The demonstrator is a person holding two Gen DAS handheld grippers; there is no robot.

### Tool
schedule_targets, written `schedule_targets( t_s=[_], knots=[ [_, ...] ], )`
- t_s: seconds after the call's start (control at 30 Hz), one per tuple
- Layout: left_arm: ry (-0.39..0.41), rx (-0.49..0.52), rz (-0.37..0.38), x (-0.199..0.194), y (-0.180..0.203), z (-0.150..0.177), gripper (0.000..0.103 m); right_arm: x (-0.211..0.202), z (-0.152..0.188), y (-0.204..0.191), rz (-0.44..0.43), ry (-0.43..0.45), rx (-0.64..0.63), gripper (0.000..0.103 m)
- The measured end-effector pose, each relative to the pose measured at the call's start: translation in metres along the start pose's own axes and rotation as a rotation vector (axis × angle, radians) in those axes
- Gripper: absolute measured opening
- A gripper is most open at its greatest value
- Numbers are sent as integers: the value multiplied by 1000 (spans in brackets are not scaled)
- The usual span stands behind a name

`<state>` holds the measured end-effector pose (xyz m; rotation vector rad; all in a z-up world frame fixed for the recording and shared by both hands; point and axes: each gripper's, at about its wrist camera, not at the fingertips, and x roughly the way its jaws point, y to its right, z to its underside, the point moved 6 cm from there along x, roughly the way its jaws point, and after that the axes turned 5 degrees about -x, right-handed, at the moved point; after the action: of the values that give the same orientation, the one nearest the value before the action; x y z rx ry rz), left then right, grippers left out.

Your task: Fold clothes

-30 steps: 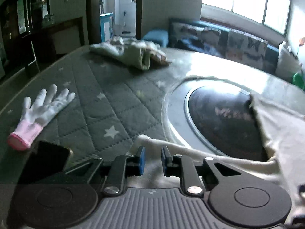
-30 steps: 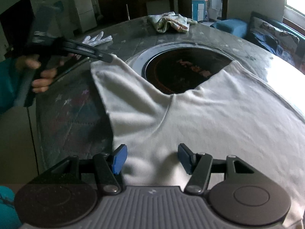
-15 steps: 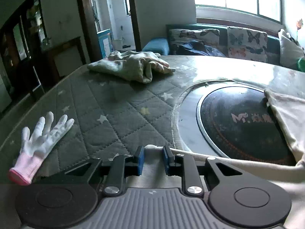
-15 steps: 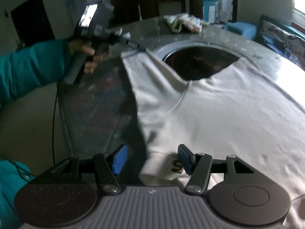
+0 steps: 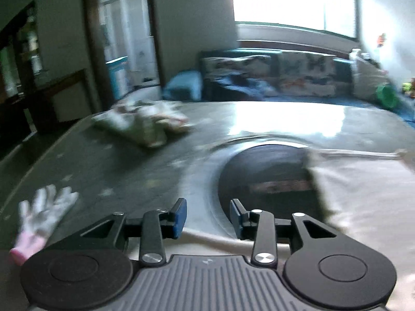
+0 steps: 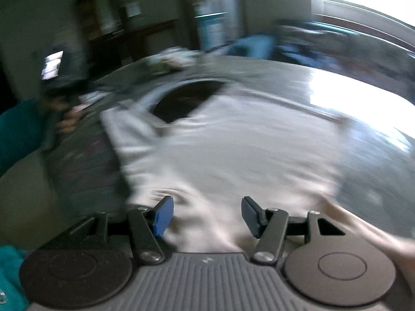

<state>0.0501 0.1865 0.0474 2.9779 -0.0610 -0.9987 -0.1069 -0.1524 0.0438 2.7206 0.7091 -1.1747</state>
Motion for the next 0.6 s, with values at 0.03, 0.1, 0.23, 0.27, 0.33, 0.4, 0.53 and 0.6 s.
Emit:
schedule_targets(
  t_s=[0.03,0.1,0.23,0.27,0.33,0.4,0.53,0.6],
  knots=[
    [-3,9,40,-4,14,0,42,-8,7,14,45,5,43,59],
    [-24,30,126,-9,44,2,44,-23,25,47,129,17,150,59],
    [-77,109,280,-20,106,18,45,-53,69,102,275,41,327,56],
    [-90,129,312,-23,119,24,45,-60,79,115,311,47,365,54],
    [-116,170,376,-29,147,35,46,-72,96,140,379,61,425,52],
    [-139,204,418,-33,170,46,48,-79,104,160,437,74,458,50],
    [-179,262,471,-39,208,67,49,-72,104,192,496,61,455,50],
    [-191,271,480,-41,216,72,50,-64,100,206,515,50,444,50]
  ],
)
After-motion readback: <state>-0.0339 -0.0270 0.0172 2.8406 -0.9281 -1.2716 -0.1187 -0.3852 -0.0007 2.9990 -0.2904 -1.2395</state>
